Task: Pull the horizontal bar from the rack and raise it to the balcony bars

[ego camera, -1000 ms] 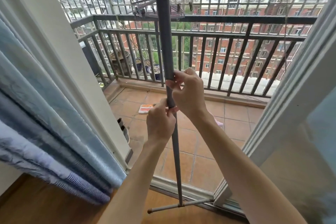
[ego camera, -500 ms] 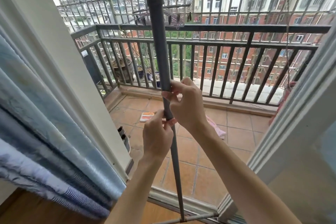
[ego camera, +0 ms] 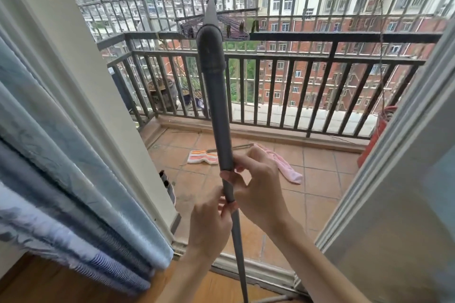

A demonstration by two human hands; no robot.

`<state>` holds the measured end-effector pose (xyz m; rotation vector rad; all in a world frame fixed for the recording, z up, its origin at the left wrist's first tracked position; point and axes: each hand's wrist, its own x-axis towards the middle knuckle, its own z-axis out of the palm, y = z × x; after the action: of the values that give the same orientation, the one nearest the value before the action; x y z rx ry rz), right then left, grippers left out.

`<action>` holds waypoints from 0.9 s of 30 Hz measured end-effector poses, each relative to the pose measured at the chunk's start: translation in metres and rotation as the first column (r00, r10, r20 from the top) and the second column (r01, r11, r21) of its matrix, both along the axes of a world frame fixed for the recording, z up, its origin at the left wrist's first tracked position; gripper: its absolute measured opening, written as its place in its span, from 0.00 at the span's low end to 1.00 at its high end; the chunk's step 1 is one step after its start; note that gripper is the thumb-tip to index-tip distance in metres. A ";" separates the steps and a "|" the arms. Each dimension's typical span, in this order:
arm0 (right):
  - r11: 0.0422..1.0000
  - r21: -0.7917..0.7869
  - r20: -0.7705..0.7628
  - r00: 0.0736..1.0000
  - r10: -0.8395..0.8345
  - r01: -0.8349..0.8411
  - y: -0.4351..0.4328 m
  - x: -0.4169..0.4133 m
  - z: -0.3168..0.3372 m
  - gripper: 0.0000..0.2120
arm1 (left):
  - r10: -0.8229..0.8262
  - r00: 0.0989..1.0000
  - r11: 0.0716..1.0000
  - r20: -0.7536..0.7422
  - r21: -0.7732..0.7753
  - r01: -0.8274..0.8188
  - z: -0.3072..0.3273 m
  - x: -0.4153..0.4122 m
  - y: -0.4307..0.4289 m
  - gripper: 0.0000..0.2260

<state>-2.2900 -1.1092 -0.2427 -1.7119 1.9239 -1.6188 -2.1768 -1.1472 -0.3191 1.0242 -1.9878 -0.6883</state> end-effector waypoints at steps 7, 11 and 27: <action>0.996 0.000 0.033 0.996 -0.087 0.087 0.030 0.023 -0.015 0.11 | -0.081 0.997 0.997 0.013 0.003 0.081 -0.011 0.020 0.017 0.11; 0.995 -0.015 0.029 0.995 -0.095 0.096 0.040 0.028 -0.014 0.14 | -0.134 0.990 0.990 -0.045 0.035 0.135 -0.020 0.027 0.021 0.12; 0.999 0.017 -0.037 0.999 0.031 -0.030 0.039 0.010 0.136 0.32 | -0.303 0.948 0.950 -0.093 0.054 0.309 -0.024 0.035 0.006 0.09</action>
<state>-2.2800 -1.0701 -0.1067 -1.7688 1.9124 -1.5668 -2.1421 -1.1416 -0.3426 0.7163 -2.0829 -0.9554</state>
